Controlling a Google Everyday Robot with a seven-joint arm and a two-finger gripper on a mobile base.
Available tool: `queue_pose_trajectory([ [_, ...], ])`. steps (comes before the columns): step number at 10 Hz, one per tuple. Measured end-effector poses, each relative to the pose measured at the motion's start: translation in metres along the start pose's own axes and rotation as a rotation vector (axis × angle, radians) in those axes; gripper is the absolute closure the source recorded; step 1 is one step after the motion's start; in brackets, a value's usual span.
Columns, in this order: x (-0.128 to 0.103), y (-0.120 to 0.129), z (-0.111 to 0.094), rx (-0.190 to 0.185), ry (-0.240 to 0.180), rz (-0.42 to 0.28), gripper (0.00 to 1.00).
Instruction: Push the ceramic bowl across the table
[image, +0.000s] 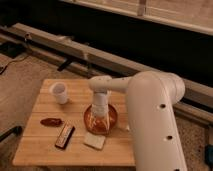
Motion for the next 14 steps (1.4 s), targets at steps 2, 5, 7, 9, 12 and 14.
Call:
queue_pose_trajectory([
  [2,0.012,0.011,0.002,-0.001,0.012,-0.021,0.35],
  [5,0.026,0.028,0.01,0.006,0.042,-0.065,0.35],
  [7,0.034,0.039,0.013,0.004,0.053,-0.098,0.35],
  [9,0.043,0.053,0.012,0.004,0.05,-0.138,0.35],
  [12,0.048,0.063,-0.007,0.063,-0.052,-0.193,0.35],
  [14,0.048,0.063,-0.02,0.099,-0.119,-0.205,0.35],
])
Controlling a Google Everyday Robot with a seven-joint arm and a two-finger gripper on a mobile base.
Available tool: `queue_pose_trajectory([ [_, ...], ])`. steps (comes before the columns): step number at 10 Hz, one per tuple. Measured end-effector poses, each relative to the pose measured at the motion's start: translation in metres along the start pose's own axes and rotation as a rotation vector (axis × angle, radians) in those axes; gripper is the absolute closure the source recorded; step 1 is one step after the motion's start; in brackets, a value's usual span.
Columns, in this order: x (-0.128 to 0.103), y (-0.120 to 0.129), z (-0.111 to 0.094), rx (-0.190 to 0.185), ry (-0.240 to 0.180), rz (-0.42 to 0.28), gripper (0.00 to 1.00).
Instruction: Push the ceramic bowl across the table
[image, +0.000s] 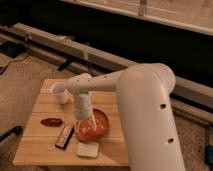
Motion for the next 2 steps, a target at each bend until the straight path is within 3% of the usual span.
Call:
queue_pose_trajectory([
  [2,-0.0001,-0.0011,0.0001,0.0,0.0,0.002,0.35],
])
